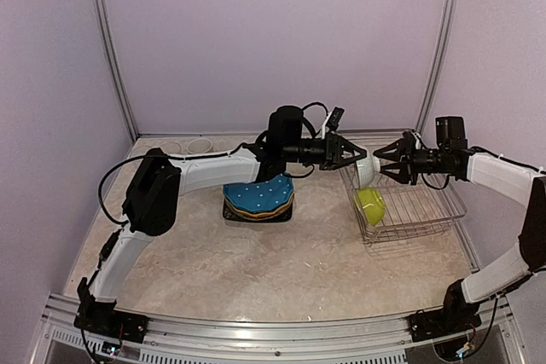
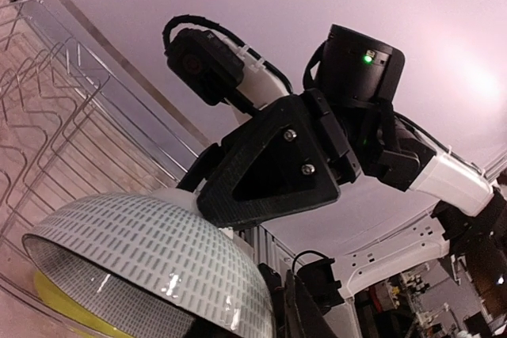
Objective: Unload the mixed dishes from the dish rack
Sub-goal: Pass from the right arm to the left
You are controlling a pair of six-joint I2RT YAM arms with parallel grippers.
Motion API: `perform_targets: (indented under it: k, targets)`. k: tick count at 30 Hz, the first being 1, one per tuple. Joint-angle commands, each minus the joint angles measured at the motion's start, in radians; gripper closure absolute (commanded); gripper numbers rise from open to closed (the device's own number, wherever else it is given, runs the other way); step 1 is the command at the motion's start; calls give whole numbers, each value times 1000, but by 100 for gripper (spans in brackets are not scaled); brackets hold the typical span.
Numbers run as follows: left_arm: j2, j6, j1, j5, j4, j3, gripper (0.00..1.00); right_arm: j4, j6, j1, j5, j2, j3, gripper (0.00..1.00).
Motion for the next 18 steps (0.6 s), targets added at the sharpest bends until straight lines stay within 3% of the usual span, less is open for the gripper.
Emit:
perform_targets:
  k: [1,4,8,14,18]
  targets:
    - [17,-70,-5,35,111,-25,89,71,-16,12,-26,3,33,72]
    - [2,-97,-3,36,142,-48,100,83,-16,12,-28,5,24,68]
    - [-37,-88,-3,24,140,-85,100,99,-9,6,-45,6,26,59]
    - [-142,-7,4,-10,103,-174,100,77,-18,-36,-64,-20,59,30]
    - [-226,96,7,-44,22,-213,100,55,-34,-80,-80,-39,84,22]
